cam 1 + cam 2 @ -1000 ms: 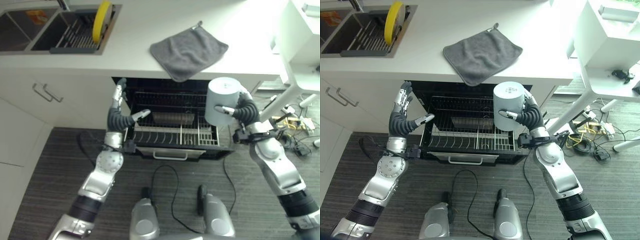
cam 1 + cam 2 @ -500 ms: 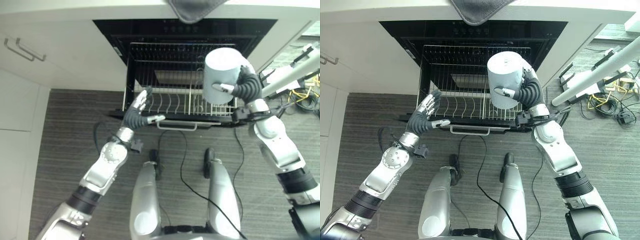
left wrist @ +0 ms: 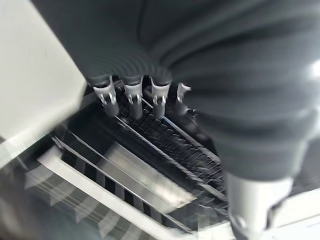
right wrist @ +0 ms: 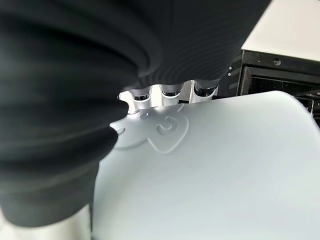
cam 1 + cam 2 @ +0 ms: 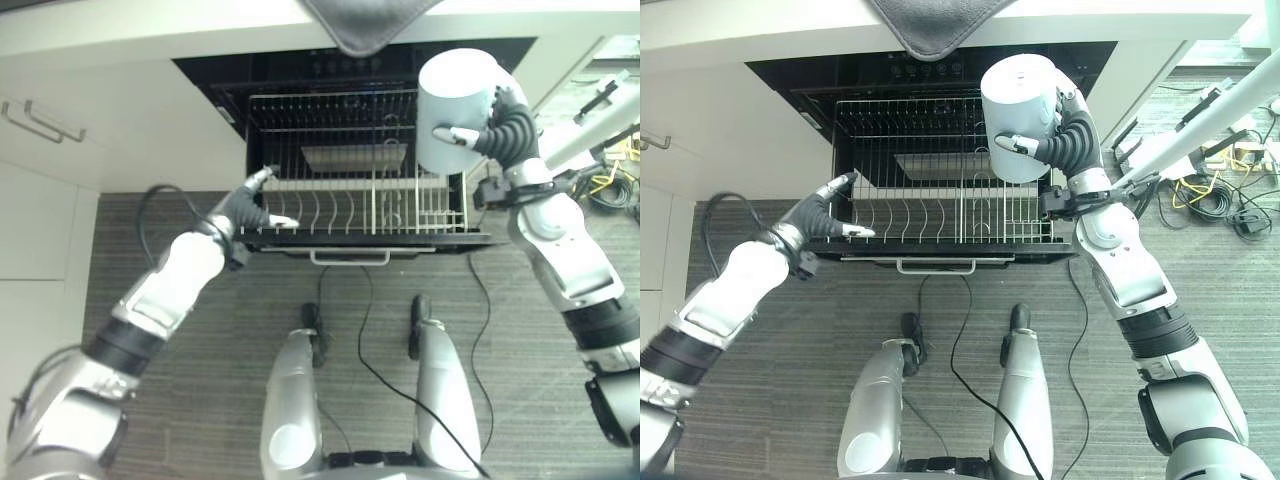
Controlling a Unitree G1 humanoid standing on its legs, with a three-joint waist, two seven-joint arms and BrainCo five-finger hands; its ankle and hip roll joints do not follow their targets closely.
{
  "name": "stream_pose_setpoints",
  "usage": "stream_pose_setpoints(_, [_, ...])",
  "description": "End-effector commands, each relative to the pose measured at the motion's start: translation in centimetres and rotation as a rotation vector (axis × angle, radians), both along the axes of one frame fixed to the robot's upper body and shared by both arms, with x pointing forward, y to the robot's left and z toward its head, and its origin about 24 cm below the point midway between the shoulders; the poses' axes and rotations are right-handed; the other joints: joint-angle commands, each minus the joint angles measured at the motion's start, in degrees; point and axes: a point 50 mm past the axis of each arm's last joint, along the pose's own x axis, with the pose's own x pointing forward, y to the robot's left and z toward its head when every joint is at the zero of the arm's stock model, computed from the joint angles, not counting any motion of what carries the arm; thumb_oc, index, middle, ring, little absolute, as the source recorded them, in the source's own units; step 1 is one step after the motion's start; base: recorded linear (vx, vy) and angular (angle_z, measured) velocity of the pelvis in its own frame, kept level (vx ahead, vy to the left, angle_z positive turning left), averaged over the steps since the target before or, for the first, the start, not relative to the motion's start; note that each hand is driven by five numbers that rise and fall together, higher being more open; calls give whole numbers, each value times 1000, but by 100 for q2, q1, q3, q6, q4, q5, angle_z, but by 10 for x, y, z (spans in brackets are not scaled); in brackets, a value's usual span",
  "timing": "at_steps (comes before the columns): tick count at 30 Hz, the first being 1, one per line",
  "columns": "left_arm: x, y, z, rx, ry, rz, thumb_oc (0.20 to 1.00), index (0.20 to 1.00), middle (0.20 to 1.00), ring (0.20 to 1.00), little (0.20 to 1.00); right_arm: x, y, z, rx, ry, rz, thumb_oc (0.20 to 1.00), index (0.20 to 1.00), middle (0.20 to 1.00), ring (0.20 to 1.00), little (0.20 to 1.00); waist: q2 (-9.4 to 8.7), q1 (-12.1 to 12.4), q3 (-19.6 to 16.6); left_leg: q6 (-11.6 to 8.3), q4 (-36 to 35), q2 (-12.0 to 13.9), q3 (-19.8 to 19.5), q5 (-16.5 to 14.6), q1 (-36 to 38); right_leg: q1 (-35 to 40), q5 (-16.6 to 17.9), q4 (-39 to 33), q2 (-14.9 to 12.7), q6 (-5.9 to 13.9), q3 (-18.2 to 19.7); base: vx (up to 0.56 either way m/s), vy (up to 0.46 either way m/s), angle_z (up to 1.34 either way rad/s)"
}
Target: Place the dishes in the dishwasher.
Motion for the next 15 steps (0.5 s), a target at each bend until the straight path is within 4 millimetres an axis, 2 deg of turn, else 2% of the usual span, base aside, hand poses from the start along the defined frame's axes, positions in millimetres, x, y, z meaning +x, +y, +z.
stream_pose_setpoints(1, [-4, 0, -23, 179, 199, 42, 1000, 1000, 1000, 1000, 1000, -10, 6, 29, 42, -128, 81, 200, 200, 200, 200, 200, 35, -88, -450, 63, 69, 11, -367, -201, 64, 366, -59, -448, 3, -21, -99, 31, 42, -5])
stream_pose_setpoints(3, [-2, 5, -27, 325, 333, 81, 1000, 1000, 1000, 1000, 1000, -6, 7, 29, 32, -116, 90, 200, 200, 200, 200, 200, 38, -132, -454, 55, 76, 20, -342, -220, 90, 381, -69, -446, -9, -8, -104, 34, 32, -9])
stream_pose_setpoints(4, [-2, 9, -37, 400, 446, 96, 1000, 1000, 1000, 1000, 1000, -4, 10, 28, 22, -102, 95, 200, 200, 200, 200, 200, 22, -157, -460, 50, 93, 32, -322, -236, 116, 415, -73, -452, -15, -7, -110, 40, 16, -10])
stream_pose_setpoints(9, [-14, -14, -50, 699, 815, 11, 1000, 1000, 1000, 1000, 1000, 11, 15, 24, -40, -47, 88, 200, 200, 200, 200, 200, -17, -198, -445, 13, 149, 56, -319, -313, 118, 471, -135, -465, -6, -22, -126, 19, 8, -4])
stream_pose_setpoints(15, [-35, -40, -46, 973, 997, -122, 1000, 1000, 1000, 1000, 1000, 27, 11, 19, -76, 14, 56, 200, 200, 200, 200, 200, -48, -157, -370, -12, 102, 19, -359, -315, 65, 479, -130, -548, 1, -21, -148, -6, -3, 0])
